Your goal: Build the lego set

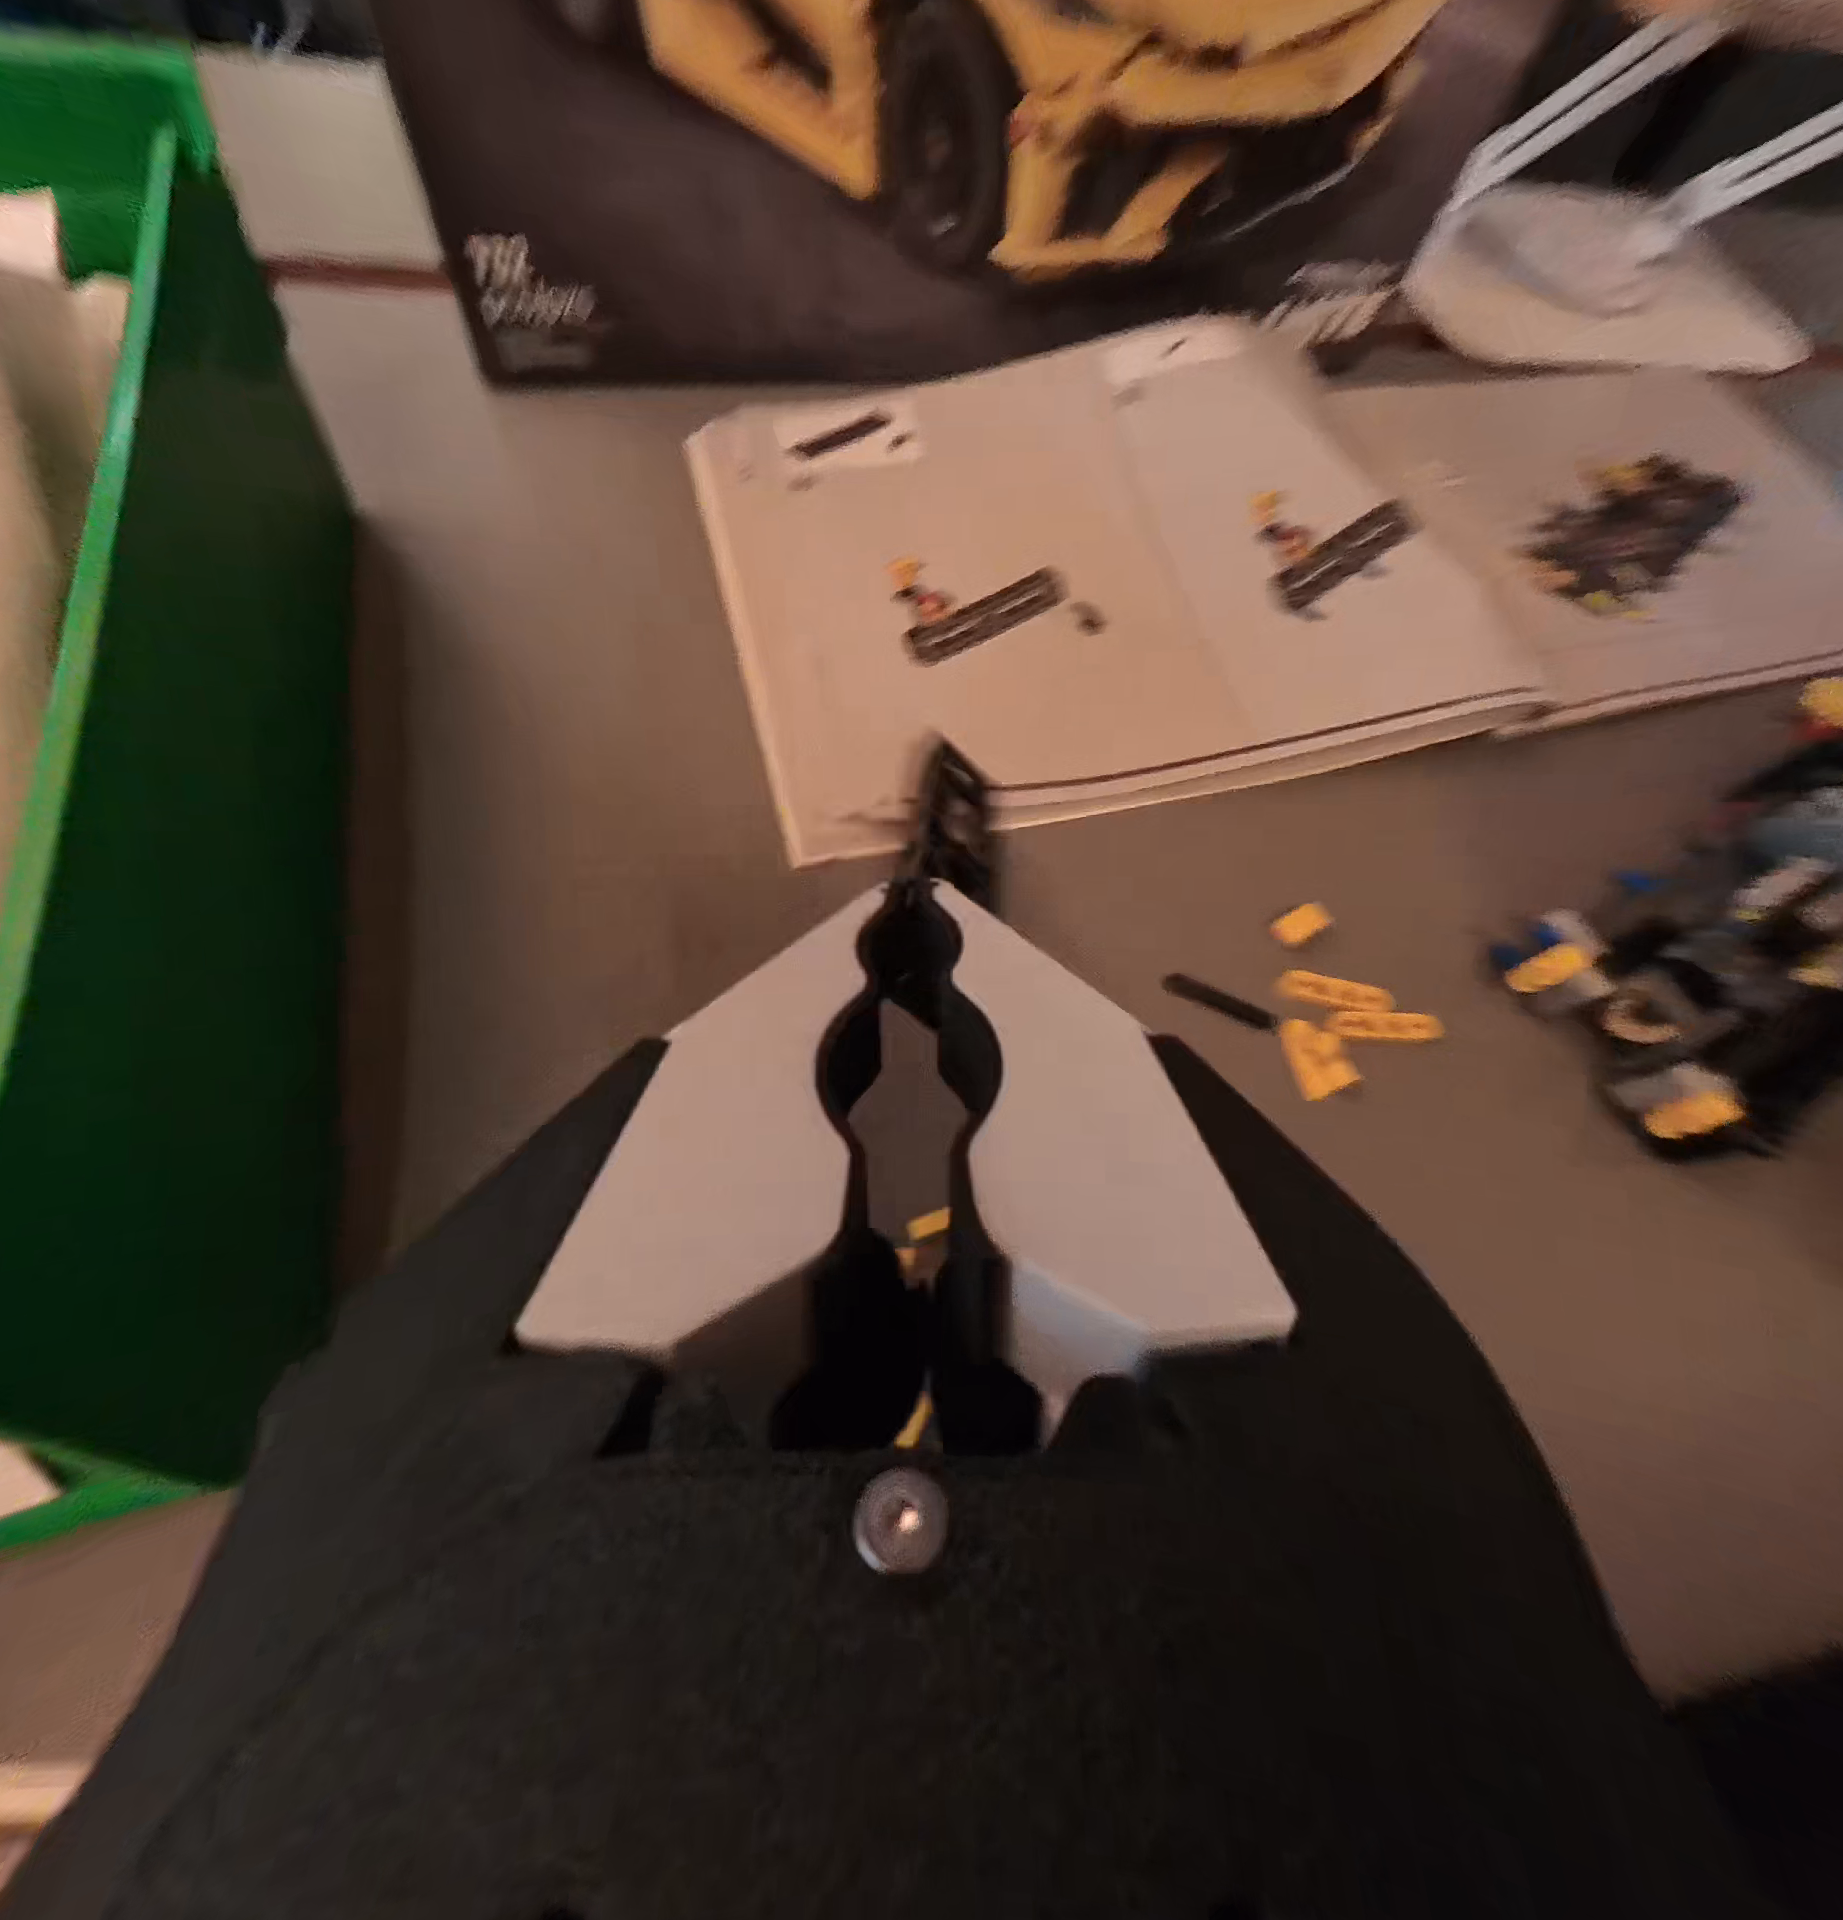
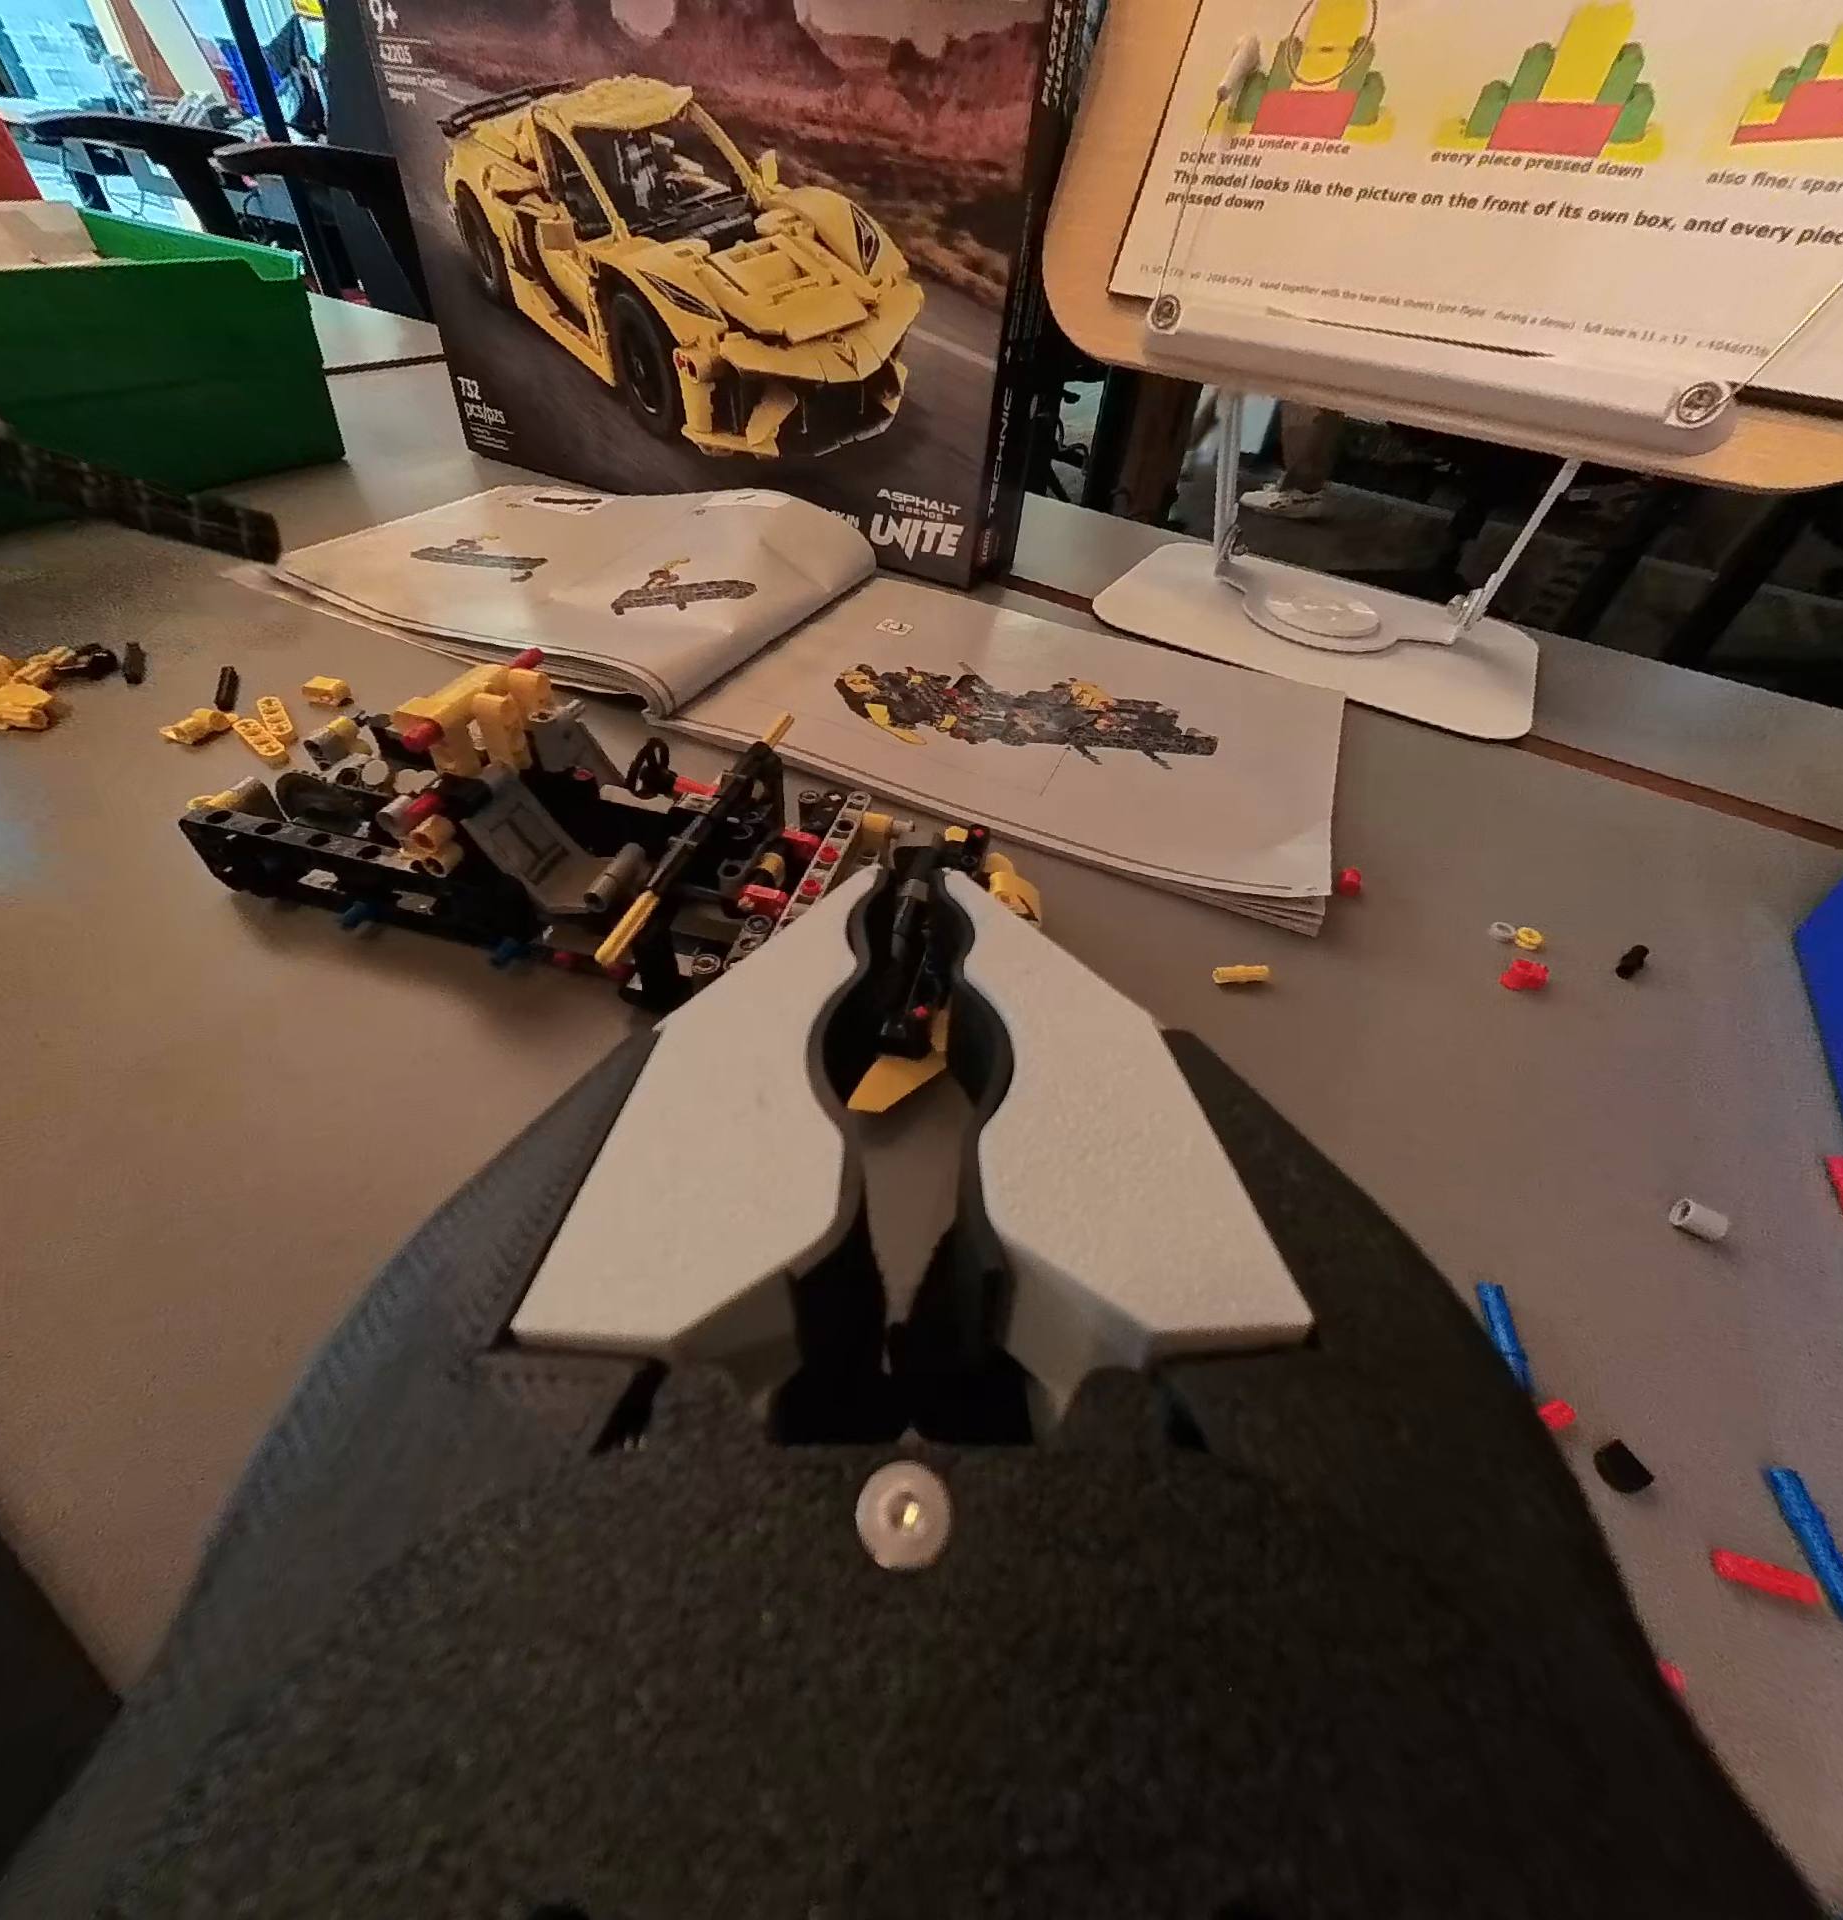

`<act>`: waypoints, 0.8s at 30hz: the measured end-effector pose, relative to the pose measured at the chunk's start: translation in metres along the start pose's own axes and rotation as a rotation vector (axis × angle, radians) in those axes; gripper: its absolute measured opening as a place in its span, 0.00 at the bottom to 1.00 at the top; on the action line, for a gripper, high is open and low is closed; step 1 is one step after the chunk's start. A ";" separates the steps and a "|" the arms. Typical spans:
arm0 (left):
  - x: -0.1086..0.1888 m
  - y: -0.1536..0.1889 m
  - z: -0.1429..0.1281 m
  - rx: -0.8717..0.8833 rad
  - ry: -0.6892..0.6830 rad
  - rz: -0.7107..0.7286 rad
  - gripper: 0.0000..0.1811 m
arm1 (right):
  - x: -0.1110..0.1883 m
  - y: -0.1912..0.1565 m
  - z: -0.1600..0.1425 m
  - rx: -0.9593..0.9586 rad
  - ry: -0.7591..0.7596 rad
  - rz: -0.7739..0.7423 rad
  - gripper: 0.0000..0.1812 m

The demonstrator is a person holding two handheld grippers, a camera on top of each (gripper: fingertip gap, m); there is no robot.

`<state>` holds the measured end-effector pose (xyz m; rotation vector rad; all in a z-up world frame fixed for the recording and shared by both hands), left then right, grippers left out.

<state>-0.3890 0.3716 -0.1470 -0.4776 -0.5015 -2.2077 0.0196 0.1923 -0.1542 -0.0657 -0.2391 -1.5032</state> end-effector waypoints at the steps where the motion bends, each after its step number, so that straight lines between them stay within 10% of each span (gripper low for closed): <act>1: 0.004 0.010 0.005 -0.014 0.031 -0.049 0.00 | 0.000 -0.001 0.000 0.005 0.002 0.000 0.02; 12: 0.013 0.057 -0.016 -0.153 -0.065 -0.275 0.12 | 0.004 -0.002 0.001 0.020 0.022 0.002 0.02; 24: -0.069 0.079 -0.051 -0.514 -0.385 -0.539 0.20 | 0.006 -0.003 0.002 0.024 0.037 0.001 0.02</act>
Point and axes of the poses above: each gripper's, where its closed fingertips meet, x back along the fingers, z out of its top, y = z × x across the jaws, the point moved 4 cm from there along x, back along the fingers, and after that the axes turned 7 degrees about -z, right-handed, at the moved point
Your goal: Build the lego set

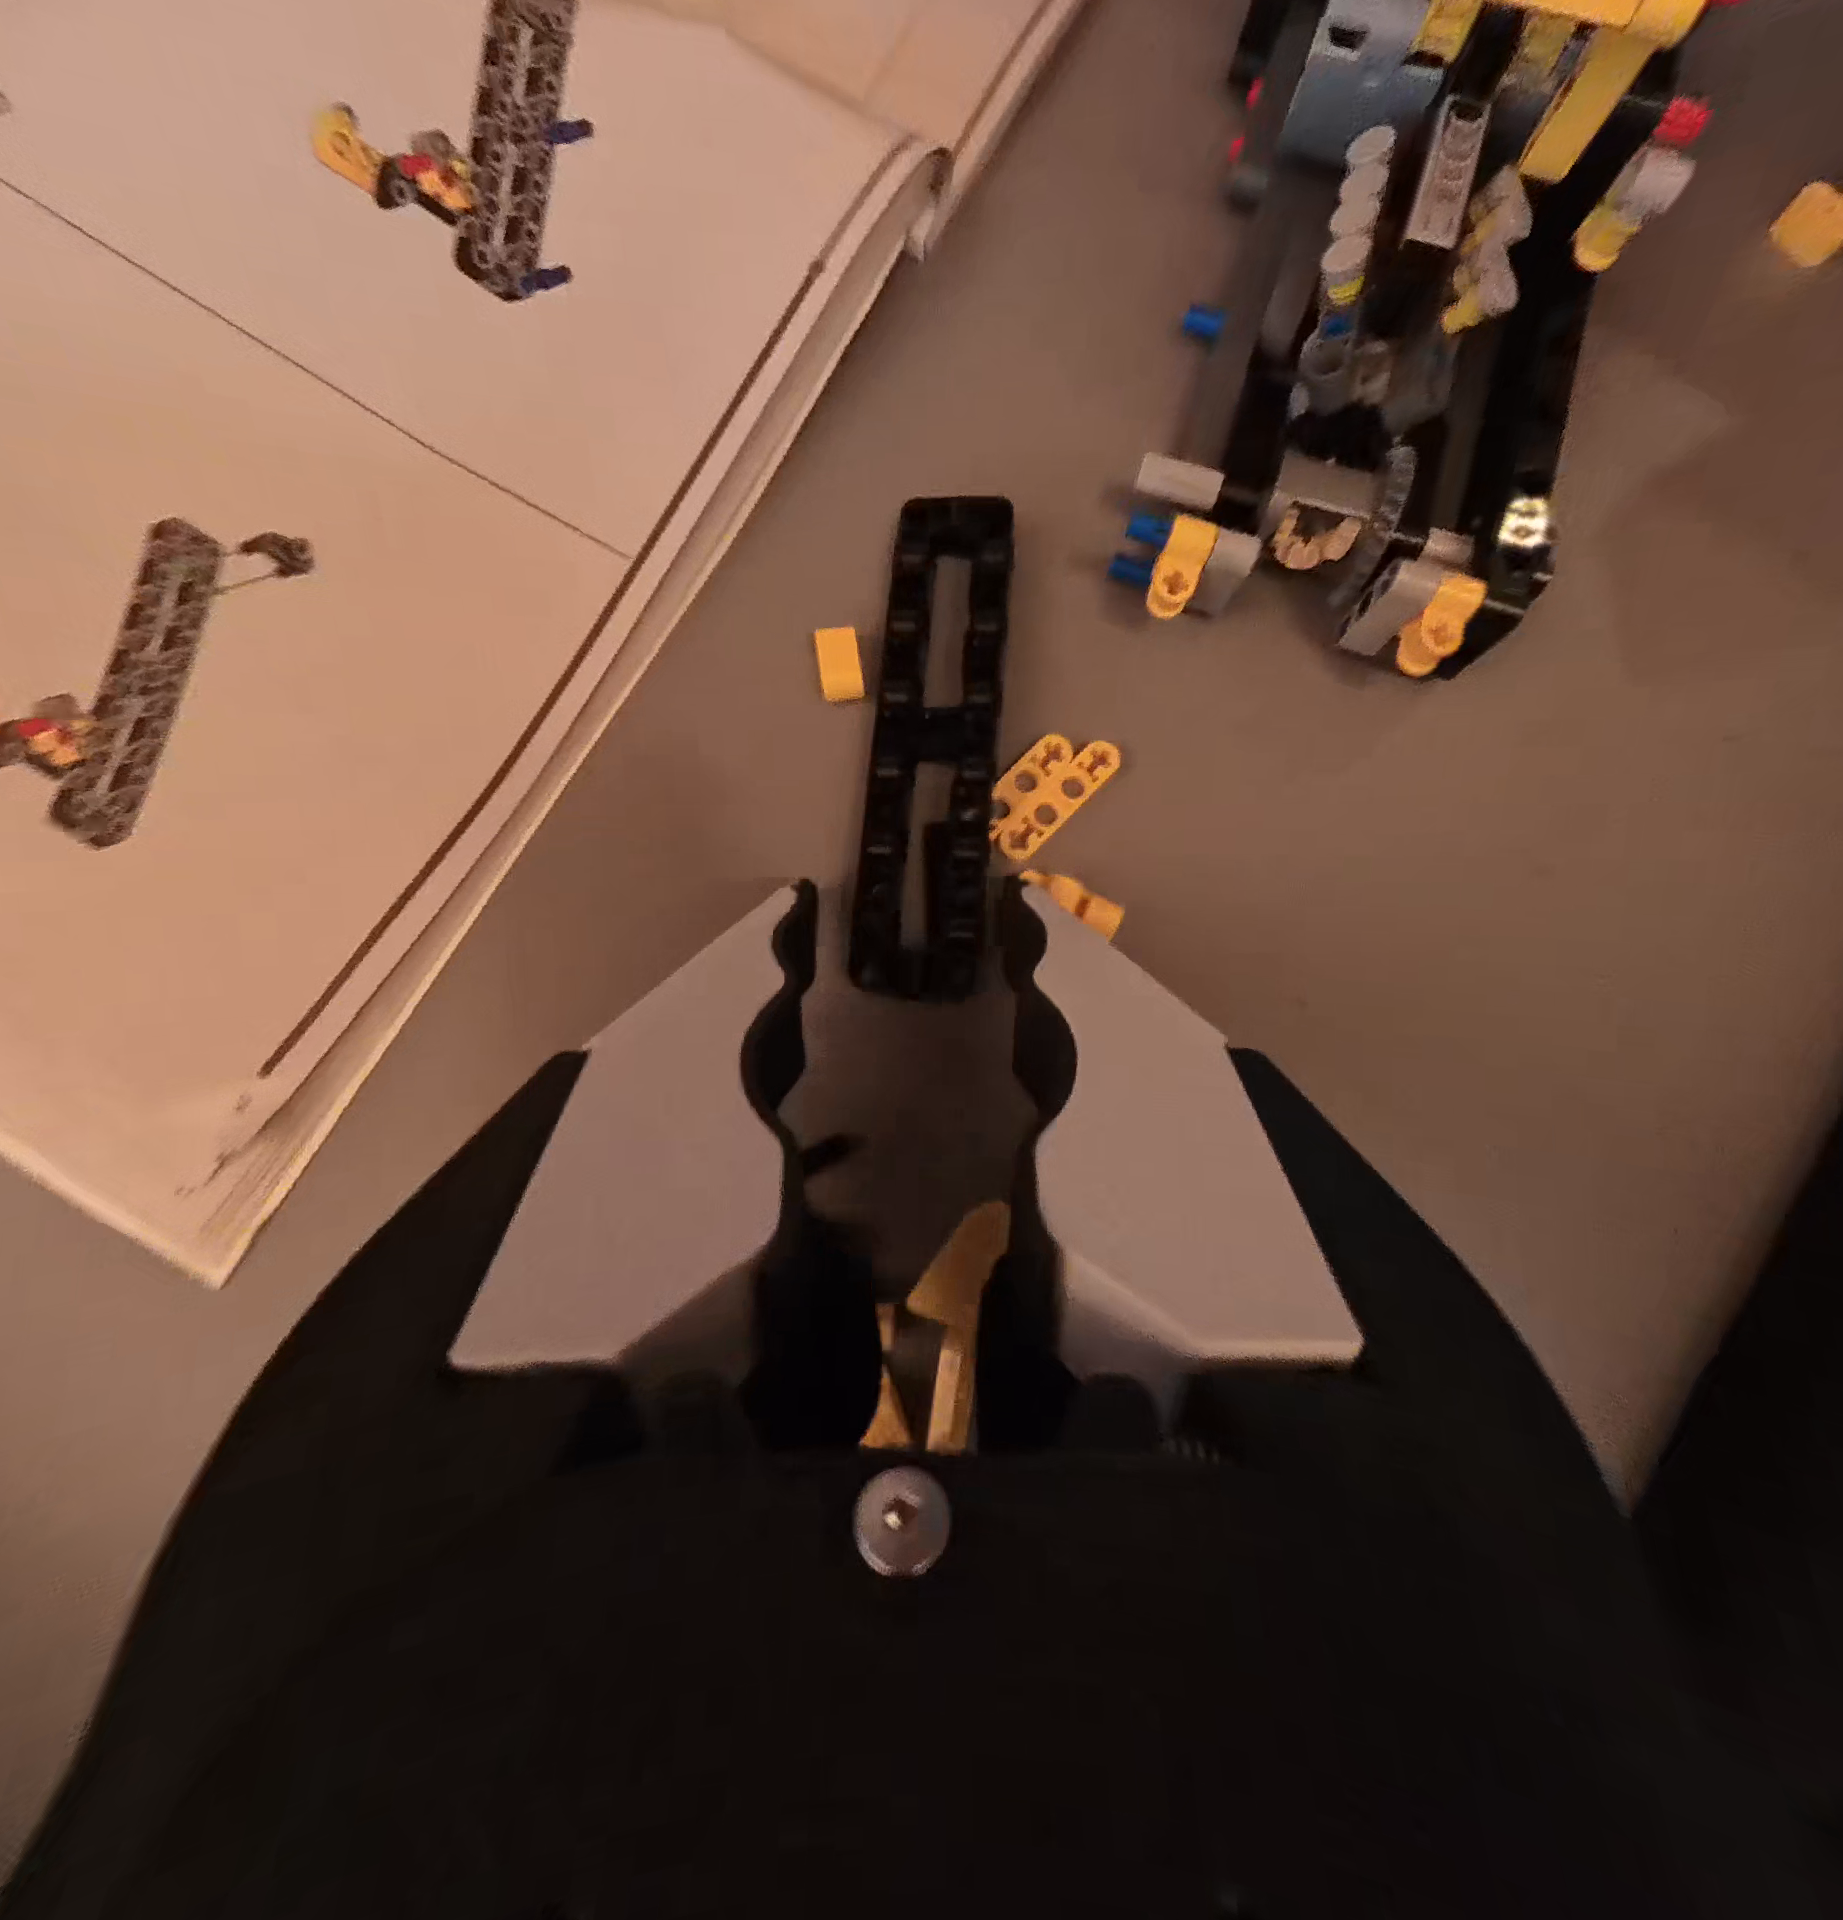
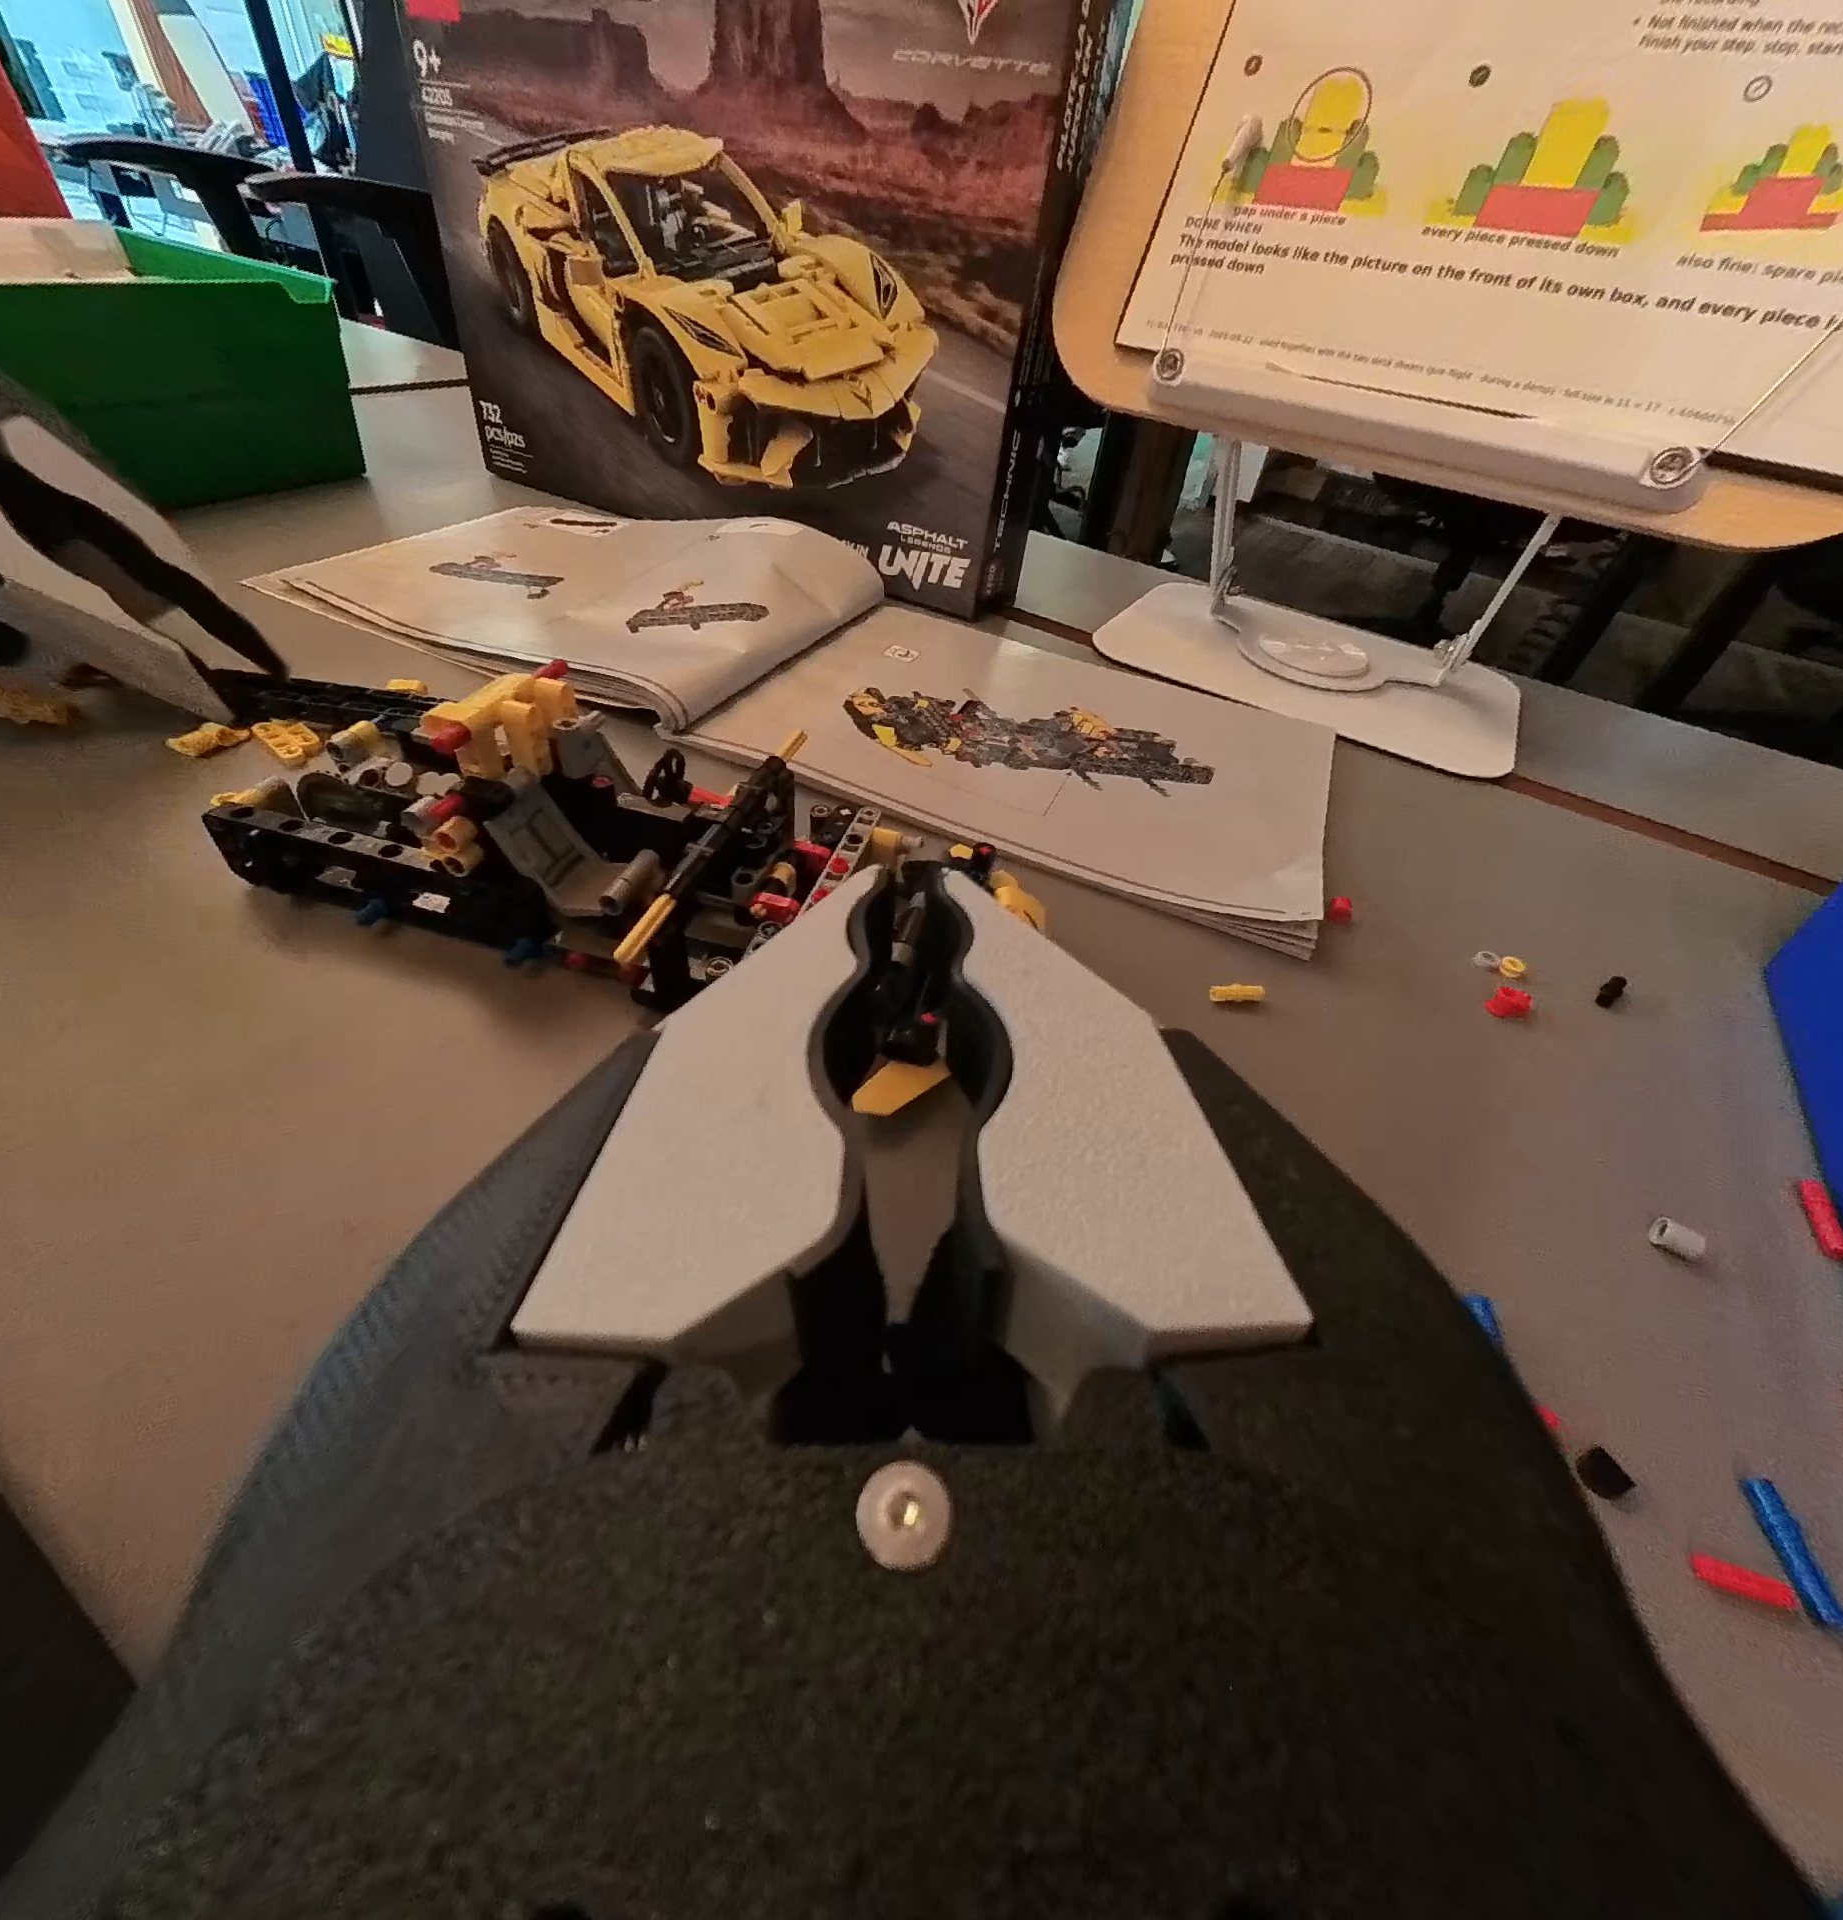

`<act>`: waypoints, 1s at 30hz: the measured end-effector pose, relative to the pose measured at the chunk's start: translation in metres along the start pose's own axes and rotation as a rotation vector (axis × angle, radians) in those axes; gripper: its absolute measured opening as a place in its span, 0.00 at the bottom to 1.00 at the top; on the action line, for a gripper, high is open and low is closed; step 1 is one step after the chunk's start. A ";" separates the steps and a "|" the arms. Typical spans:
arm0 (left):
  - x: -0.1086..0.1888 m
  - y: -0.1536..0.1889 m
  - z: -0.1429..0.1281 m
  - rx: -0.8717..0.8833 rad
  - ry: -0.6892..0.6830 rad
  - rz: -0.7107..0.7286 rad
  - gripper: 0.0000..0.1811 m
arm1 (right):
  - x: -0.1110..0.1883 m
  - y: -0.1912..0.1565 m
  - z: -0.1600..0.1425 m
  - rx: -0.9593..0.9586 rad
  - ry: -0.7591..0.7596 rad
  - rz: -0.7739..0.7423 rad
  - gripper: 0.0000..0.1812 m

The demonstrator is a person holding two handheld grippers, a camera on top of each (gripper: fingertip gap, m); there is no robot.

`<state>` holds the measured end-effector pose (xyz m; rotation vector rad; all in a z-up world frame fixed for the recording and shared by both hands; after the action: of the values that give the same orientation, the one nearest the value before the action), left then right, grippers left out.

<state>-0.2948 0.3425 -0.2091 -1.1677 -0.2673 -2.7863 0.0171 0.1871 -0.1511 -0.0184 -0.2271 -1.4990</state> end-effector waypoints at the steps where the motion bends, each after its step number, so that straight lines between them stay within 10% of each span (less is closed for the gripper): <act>1: -0.003 0.000 0.001 0.006 -0.003 -0.020 0.20 | 0.000 0.000 0.000 -0.002 -0.001 0.000 0.02; 10: 0.026 0.008 0.022 -0.104 0.079 0.076 0.14 | -0.003 -0.002 -0.003 0.006 -0.030 0.018 0.02; 15: 0.041 0.087 0.049 -0.223 0.192 -0.116 0.14 | -0.003 -0.004 -0.003 0.024 -0.031 0.014 0.01; 20: -0.008 0.149 0.045 -0.314 0.088 -0.230 0.14 | -0.003 -0.004 -0.002 0.029 -0.023 0.007 0.01; 30: -0.071 0.154 0.044 -0.301 -0.026 -0.214 0.14 | -0.001 -0.003 -0.001 0.026 -0.004 -0.002 0.01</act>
<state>-0.1881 0.2027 -0.2110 -1.3072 0.0312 -3.0820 0.0143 0.1874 -0.1523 -0.0007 -0.2498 -1.4979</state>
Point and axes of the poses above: each gripper's, where its closed fingertips meet, x back along the fingers, z out of its top, y = z × x across the jaws, the point moved 4 cm from there along x, back along the fingers, and after that the axes turned 7 degrees about -z, right-handed, at the moved point
